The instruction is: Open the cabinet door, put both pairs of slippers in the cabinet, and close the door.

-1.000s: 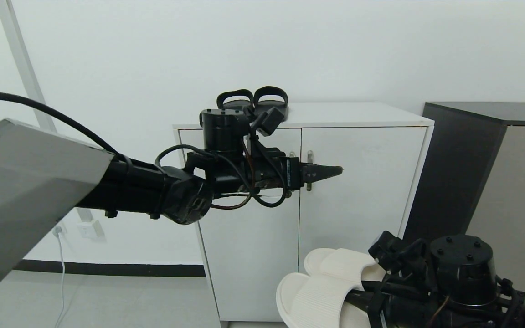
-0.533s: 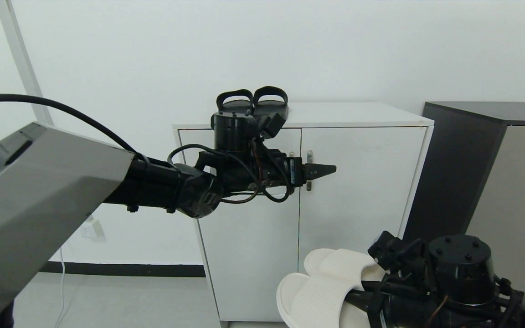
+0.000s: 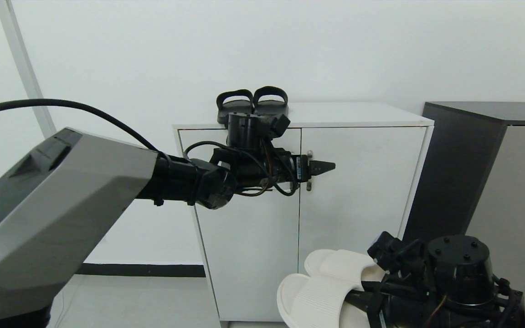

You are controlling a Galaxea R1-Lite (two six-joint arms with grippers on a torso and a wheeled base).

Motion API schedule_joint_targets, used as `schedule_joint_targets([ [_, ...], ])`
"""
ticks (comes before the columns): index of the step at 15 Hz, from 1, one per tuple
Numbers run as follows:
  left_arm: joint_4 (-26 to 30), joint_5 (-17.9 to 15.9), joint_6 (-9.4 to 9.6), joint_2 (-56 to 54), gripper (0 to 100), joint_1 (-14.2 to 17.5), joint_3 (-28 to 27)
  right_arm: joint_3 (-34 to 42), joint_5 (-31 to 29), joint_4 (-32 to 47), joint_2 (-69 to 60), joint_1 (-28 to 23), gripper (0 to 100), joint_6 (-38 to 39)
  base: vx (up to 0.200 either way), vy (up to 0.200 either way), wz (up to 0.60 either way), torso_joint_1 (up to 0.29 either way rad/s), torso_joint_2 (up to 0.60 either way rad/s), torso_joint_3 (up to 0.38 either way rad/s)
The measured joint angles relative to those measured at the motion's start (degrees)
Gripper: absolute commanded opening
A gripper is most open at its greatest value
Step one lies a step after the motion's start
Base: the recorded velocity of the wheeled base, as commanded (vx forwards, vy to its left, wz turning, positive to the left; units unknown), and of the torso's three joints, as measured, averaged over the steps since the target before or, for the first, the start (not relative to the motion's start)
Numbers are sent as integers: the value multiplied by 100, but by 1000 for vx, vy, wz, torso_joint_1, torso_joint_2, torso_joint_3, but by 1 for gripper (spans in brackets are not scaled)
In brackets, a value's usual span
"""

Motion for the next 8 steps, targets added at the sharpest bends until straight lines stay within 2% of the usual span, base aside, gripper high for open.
schedule_joint_targets([
  [7, 327, -6, 6, 563, 100, -111, -841, 0, 5, 0, 9, 0, 0, 0, 0, 0, 0, 0, 0, 0],
  [8, 334, -6, 6, 599, 0, -116, -874, 0, 5, 0, 11, 0, 0, -1, 0, 0, 0, 0, 0, 0],
])
